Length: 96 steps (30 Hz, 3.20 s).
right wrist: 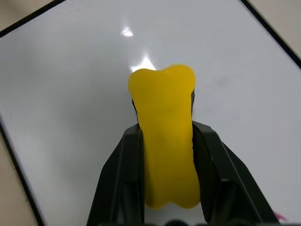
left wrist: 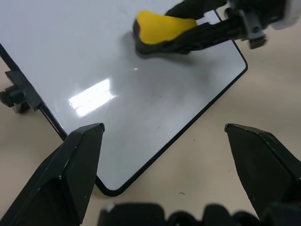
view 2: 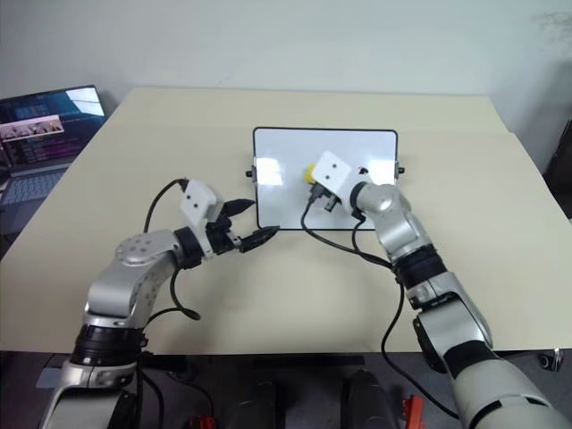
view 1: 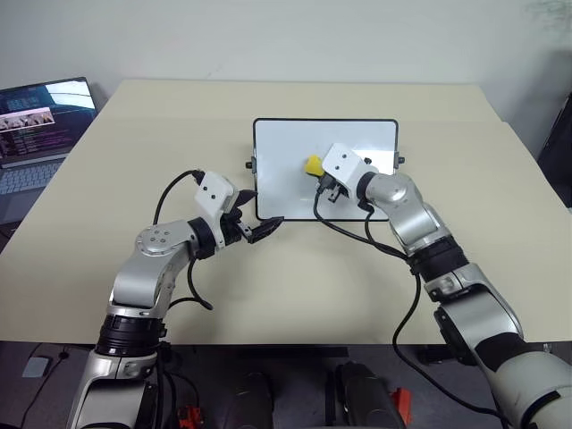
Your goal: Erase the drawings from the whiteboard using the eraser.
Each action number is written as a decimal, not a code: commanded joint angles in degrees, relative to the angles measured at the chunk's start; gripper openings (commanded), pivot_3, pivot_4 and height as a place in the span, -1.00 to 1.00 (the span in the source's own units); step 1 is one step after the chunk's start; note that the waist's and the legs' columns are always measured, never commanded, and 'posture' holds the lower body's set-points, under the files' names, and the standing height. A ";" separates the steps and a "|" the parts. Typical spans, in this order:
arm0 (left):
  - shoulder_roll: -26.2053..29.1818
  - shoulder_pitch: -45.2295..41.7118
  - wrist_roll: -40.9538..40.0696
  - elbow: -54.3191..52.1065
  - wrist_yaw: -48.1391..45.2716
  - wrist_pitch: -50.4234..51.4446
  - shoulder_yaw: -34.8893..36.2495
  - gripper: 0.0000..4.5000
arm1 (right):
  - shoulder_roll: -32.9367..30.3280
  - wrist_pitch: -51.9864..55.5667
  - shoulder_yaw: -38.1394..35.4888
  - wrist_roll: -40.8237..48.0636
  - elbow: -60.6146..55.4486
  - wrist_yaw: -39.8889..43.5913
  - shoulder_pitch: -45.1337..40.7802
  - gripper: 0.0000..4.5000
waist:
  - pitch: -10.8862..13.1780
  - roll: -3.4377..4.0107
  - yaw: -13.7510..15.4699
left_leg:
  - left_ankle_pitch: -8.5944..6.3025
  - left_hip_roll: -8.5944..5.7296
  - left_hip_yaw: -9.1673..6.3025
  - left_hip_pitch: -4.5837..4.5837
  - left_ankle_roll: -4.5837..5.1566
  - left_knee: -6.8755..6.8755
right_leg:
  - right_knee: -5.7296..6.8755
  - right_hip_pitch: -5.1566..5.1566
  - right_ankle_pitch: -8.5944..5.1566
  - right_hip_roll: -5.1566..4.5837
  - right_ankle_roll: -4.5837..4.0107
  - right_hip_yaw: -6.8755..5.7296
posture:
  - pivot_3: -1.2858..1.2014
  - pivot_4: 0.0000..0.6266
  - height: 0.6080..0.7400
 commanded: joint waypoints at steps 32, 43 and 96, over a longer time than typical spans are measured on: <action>8.92 -3.98 -5.21 -2.01 -3.92 4.06 4.97 1.00 | -29.74 11.26 -20.72 15.19 -25.26 12.29 22.13 -0.54 | 0.05 -0.07 0.11 | -0.02 0.01 0.28 0.08 -0.01 0.03 | -0.02 0.02 -0.20 -0.05 0.25 0.16 | 0.03 -0.52 1.00; 8.45 -2.87 -5.74 -3.47 -2.83 4.30 5.04 1.00 | -29.12 13.56 -21.49 18.49 -25.58 10.64 19.20 -0.54 | 0.04 -0.07 0.21 | -0.02 0.01 0.29 0.07 -0.01 0.03 | -0.03 0.03 -0.20 -0.06 0.25 0.17 | 0.03 -0.52 1.00; 4.23 -5.02 -4.57 -2.93 -1.99 3.61 1.75 1.00 | -7.39 -7.86 -6.61 4.90 16.40 -2.71 -7.76 -0.54 | 0.04 -0.07 -0.06 | -0.02 0.00 0.27 0.07 -0.02 0.09 | 0.05 0.04 -0.01 -0.06 -0.03 0.16 | 0.03 -0.52 1.00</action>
